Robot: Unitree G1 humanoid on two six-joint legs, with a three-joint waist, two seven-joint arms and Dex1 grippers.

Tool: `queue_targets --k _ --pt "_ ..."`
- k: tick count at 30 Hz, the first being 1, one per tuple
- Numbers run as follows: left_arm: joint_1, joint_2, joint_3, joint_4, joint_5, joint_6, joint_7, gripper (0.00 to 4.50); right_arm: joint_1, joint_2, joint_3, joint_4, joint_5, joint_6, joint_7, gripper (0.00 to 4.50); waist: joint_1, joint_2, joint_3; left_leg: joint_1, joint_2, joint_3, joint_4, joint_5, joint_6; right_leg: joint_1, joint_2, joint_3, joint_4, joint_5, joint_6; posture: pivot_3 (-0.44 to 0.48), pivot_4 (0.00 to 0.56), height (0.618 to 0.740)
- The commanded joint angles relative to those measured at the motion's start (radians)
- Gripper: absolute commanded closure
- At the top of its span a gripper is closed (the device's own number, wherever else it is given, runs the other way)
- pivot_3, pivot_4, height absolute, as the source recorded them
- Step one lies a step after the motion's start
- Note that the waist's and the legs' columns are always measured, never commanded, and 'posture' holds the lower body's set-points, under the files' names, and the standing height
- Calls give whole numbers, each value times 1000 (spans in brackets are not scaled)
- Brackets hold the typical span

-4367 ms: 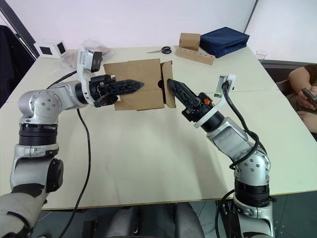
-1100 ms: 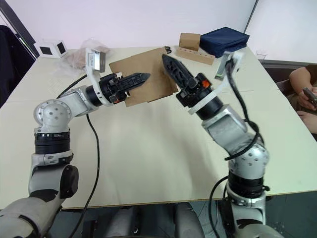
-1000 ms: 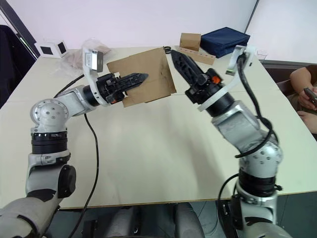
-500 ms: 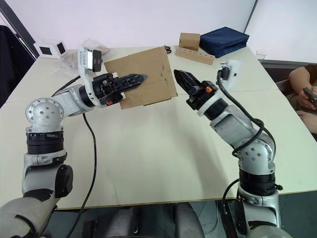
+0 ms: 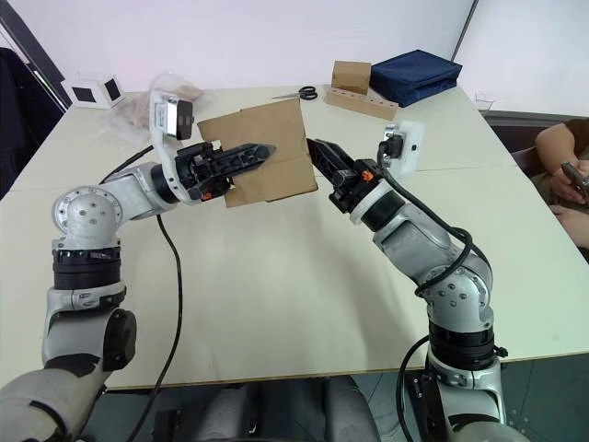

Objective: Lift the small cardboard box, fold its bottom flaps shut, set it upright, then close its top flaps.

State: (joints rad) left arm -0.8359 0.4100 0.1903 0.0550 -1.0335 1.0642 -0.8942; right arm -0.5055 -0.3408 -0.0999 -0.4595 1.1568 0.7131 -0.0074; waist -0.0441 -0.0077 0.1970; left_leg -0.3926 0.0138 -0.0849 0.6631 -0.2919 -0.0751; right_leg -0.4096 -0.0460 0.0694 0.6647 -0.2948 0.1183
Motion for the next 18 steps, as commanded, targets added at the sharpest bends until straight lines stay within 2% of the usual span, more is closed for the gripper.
queue_targets --k 1,4,10,13,16,18 --pt "-13 -6 -25 -54 -11 -3 -17 4500 -27 16 50 -69 8 21 27 3535 0 0 0 0 0 0 0 0 0 0 0 0 0 0 0 0 150 740" --pt "-19 17 -36 -45 13 -13 -34 4500 -17 -12 15 -68 9 27 37 3535 0 0 0 0 0 0 0 0 0 0 0 0 0 0 0 0 150 740" --pt "-84 135 -126 9 127 -51 -158 4500 20 -173 -133 -50 42 56 112 3535 4 0 0 0 0 0 0 0 0 0 0 0 0 0 0 0 150 740" --pt "-145 191 -217 45 216 -87 -240 4500 49 -258 -187 -36 47 73 158 3535 2 0 0 0 0 0 0 0 0 0 0 0 -1 0 0 0 150 740" --pt "-243 223 -326 103 331 -153 -332 4500 110 -392 -193 -57 -42 91 270 3535 5 0 0 0 0 0 0 0 0 0 0 0 -1 0 0 0 150 740" --pt "-295 232 -390 139 402 -195 -376 4500 134 -441 -195 -67 -64 89 316 3535 4 0 0 0 -1 0 0 0 0 1 0 0 -1 0 0 0 150 740"
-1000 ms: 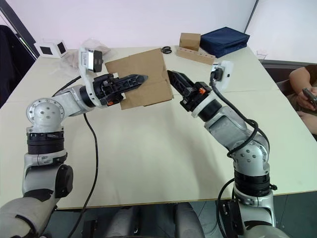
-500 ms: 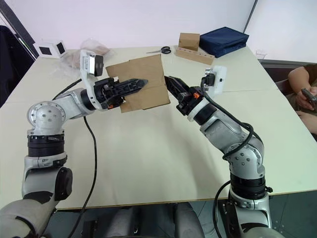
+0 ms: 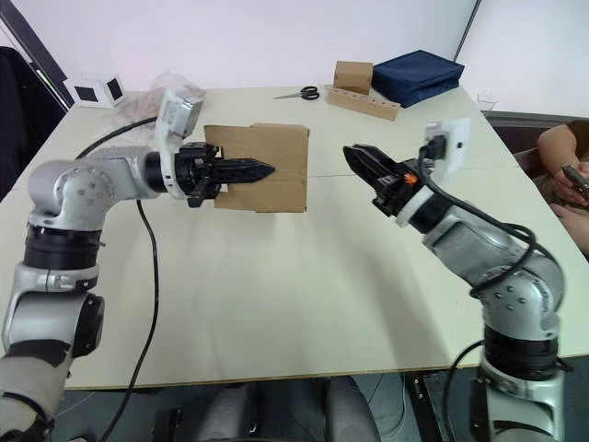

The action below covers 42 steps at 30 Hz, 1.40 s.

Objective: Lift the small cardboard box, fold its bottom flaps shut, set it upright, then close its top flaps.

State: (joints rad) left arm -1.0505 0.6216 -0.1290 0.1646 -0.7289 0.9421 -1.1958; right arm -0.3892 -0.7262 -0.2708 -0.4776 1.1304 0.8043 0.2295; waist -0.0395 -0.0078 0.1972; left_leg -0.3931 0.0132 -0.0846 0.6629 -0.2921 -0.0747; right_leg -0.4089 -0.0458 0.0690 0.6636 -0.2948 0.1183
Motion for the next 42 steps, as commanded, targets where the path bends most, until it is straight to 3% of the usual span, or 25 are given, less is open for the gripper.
queue_targets --k 1,2,7,12,19,24,27,36,37,42 --pt "-99 21 -98 46 131 -94 -90 4500 24 -68 -27 -51 -41 -5 94 3535 -1 0 0 0 0 0 0 0 0 0 0 0 -1 0 0 0 150 740" --pt "-111 22 -115 63 156 -110 -105 4500 27 -74 -24 -52 -48 -8 104 3535 -4 0 0 0 0 0 0 0 0 0 0 0 0 0 0 0 150 740" --pt "-246 0 -404 151 448 -315 -269 4500 53 -94 -25 -75 -112 -33 151 3535 -3 0 0 0 0 0 0 0 0 0 1 0 0 0 0 0 150 740" --pt "-314 -4 -574 208 654 -495 -387 4500 45 -41 -3 -85 -144 -50 137 3535 -4 0 0 0 0 1 0 0 1 0 1 1 -1 0 0 0 150 740" --pt "-361 -20 -721 274 728 -606 -419 4500 44 8 25 -100 -189 -60 129 3535 -3 0 1 -1 0 1 0 -1 1 -1 0 1 -1 0 0 0 150 740" --pt "-350 -67 -747 315 784 -652 -419 4500 47 30 27 -107 -205 -64 120 3535 -2 0 1 -1 0 0 0 -1 1 -1 0 1 0 0 0 0 150 740" --pt "-357 -74 -773 312 776 -668 -419 3840 42 43 29 -105 -214 -63 114 3650 -2 0 1 -1 0 0 0 -1 1 -1 0 1 0 0 0 0 150 740" --pt "-465 -67 -752 301 690 -547 -419 253 48 60 30 -116 -220 -60 110 3650 -3 -1 1 -1 0 0 1 -1 1 -1 1 1 0 0 0 0 150 740" --pt "-484 -63 -739 306 675 -531 -419 51 45 61 31 -115 -219 -60 112 3650 -3 -1 1 -1 0 0 1 -1 1 -1 1 1 0 0 0 0 150 740" --pt "-569 -34 -696 347 598 -477 -419 51 27 54 37 -94 -217 -55 132 3650 -4 0 1 0 0 0 1 -1 2 -1 1 1 1 0 0 0 150 740"
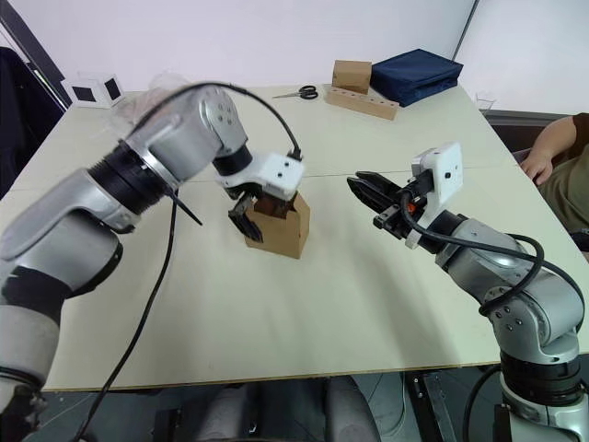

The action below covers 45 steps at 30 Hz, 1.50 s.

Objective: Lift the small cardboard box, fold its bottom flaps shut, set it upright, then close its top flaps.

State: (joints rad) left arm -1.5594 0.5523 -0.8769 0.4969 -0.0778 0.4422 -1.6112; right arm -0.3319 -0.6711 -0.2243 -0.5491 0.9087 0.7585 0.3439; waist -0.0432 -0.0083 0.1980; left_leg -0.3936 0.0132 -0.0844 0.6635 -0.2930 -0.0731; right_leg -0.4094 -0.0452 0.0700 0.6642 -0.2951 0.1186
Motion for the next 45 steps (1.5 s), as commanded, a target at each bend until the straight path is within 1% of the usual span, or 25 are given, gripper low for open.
queue_targets --k 1,5,8,10,11,12,13,15,16,19,20,21,22,23,24,25,26,29,33,36,41,45 --pt "-73 53 58 22 -74 28 -3 51 -36 -3 -6 -15 3 -10 25 3650 -2 0 0 0 0 0 0 0 0 0 0 0 0 0 0 0 150 740" --pt "-88 106 151 56 -137 88 -3 51 -57 16 21 19 -24 -21 35 3650 -5 1 0 0 0 0 0 0 0 -1 1 0 1 0 0 0 150 740" --pt "-66 120 259 70 -147 163 -3 51 -57 41 38 33 -51 -31 29 3650 -2 1 0 0 0 0 0 0 0 -1 1 0 1 0 0 0 150 740" --pt "-21 141 337 64 -156 159 16 51 -58 56 62 39 -79 -34 27 3650 0 1 0 0 0 0 1 0 0 -1 0 0 1 0 0 0 150 740" --pt "17 161 392 57 -179 197 35 51 -55 65 80 41 -95 -38 29 3650 -1 1 0 0 0 0 1 0 0 0 0 0 1 0 0 0 150 740" --pt "71 179 448 47 -196 207 62 3 -53 76 95 45 -110 -38 28 3907 -2 1 0 0 0 0 1 0 0 0 0 0 1 0 0 0 150 740" --pt "108 189 487 31 -204 221 81 0 -50 82 100 46 -118 -37 30 4063 -5 2 0 0 0 0 1 0 0 0 0 0 1 0 0 0 150 740" --pt "211 199 564 3 -210 238 164 544 -46 93 121 60 -145 -42 37 4500 -9 1 0 1 1 0 1 0 0 -1 1 0 3 0 0 0 150 740" --pt "254 197 600 -15 -215 247 204 848 -40 93 128 64 -159 -45 45 4500 -8 1 0 1 1 0 1 0 0 -1 1 0 4 0 0 0 150 740" --pt "389 186 716 -69 -256 236 284 1985 -34 106 142 80 -182 -49 56 4500 -4 1 0 0 1 0 2 0 0 -1 0 0 3 0 0 0 150 740" --pt "428 180 747 -87 -267 242 312 2429 -33 111 145 86 -188 -50 58 4500 -1 1 0 0 1 0 2 0 0 -1 0 0 3 0 0 0 150 740" --pt "495 170 787 -119 -284 211 334 2933 -32 119 151 94 -197 -51 61 4500 0 1 0 -1 1 0 2 0 0 -2 0 0 3 0 0 0 150 740" --pt "547 160 819 -144 -297 203 360 3173 -32 122 160 102 -211 -53 63 4500 0 1 0 -1 0 0 3 0 0 -1 -1 0 3 0 0 0 150 740" --pt "590 149 843 -167 -303 205 391 3715 -32 123 170 108 -227 -57 68 4500 1 1 0 -1 0 0 3 0 0 -1 -1 0 3 0 0 0 150 740" --pt "625 137 861 -187 -303 196 421 3936 -31 123 178 113 -240 -61 73 4500 2 1 0 -1 0 0 3 0 0 -1 -1 0 3 0 0 0 150 740" --pt "667 123 866 -201 -292 170 450 4348 -33 125 190 120 -256 -62 73 4500 2 1 0 -1 0 0 3 0 0 -1 -1 0 3 0 0 0 150 740" --pt "705 105 871 -212 -283 151 480 4438 -34 131 200 128 -269 -61 72 4500 3 1 0 0 0 0 3 0 0 -1 -1 -1 4 0 0 0 150 740" --pt "773 67 871 -221 -263 119 542 4438 -36 138 236 139 -305 -49 73 4500 2 1 0 0 0 0 3 0 -1 0 -1 -1 4 0 0 0 150 740" --pt "829 25 843 -206 -235 55 567 4438 -38 157 259 156 -326 -35 77 4500 1 1 0 0 0 0 3 0 -1 -1 -1 0 4 0 0 0 150 740" --pt "859 -18 810 -181 -204 10 586 4438 -35 166 338 203 -396 -45 91 4500 1 1 -2 2 0 0 3 0 -1 1 -1 0 4 0 0 0 150 740" --pt "903 -27 780 -235 -210 41 554 4438 -37 197 388 253 -442 -62 125 4500 -1 1 -2 1 0 0 3 0 0 0 -1 0 4 0 0 0 150 740" --pt "926 -26 766 -276 -212 69 548 4438 -42 213 379 251 -444 -45 144 4500 -1 1 -2 2 0 0 3 0 -1 0 -1 0 4 0 0 0 150 740"
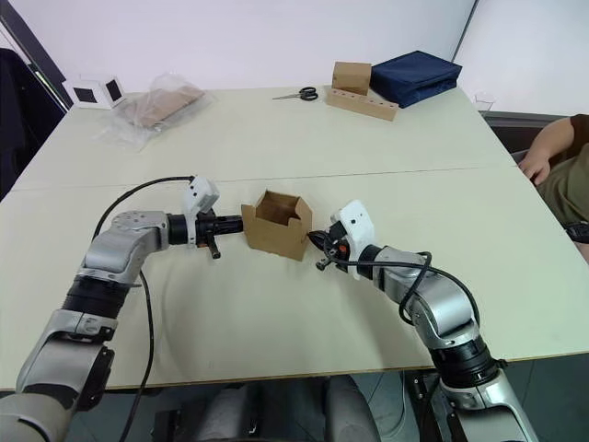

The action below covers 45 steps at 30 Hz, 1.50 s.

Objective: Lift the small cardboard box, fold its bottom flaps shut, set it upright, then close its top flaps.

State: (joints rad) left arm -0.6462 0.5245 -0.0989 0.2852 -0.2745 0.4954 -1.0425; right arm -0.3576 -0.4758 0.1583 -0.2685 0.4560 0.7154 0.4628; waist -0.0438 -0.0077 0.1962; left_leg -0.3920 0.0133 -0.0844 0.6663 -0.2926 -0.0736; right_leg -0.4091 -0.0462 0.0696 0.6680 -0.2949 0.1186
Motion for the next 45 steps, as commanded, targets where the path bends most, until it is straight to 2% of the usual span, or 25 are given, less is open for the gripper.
queue_targets --k 1,8,19,29,34,39,45 --pt "17 4 -13 -77 -19 25 -24 4438 -16 18 -7 -35 10 4 30 4500 0 0 0 0 0 0 0 0 0 0 0 0 0 0 0 0 150 740" --pt "56 21 -22 -211 -60 157 -42 4438 0 -16 -51 -109 60 101 75 4500 2 0 0 0 0 0 0 0 0 0 0 0 0 0 0 0 150 740" --pt "116 53 -21 -345 -90 249 -52 4438 36 -36 -73 -195 78 183 98 4500 0 0 0 0 0 0 0 0 0 0 0 0 0 0 0 0 150 740" --pt "152 113 -28 -340 -44 192 -30 4438 83 -118 -52 -135 -60 55 126 4500 2 0 0 0 0 0 0 0 0 1 0 0 -1 0 0 0 150 740" --pt "162 127 46 -349 -96 185 -25 4438 73 -118 -142 -102 -43 4 141 4500 1 0 0 0 0 0 0 0 0 0 0 0 -1 0 0 0 150 740" --pt "124 89 117 -353 -156 188 18 4438 9 -70 -220 -78 34 15 152 4500 1 0 0 0 0 0 0 0 0 1 0 0 -1 0 0 0 150 740" --pt "98 60 136 -365 -219 214 30 4438 -44 -36 -228 -59 103 37 191 4500 1 0 0 0 0 0 0 0 0 1 0 0 -1 0 0 0 150 740"
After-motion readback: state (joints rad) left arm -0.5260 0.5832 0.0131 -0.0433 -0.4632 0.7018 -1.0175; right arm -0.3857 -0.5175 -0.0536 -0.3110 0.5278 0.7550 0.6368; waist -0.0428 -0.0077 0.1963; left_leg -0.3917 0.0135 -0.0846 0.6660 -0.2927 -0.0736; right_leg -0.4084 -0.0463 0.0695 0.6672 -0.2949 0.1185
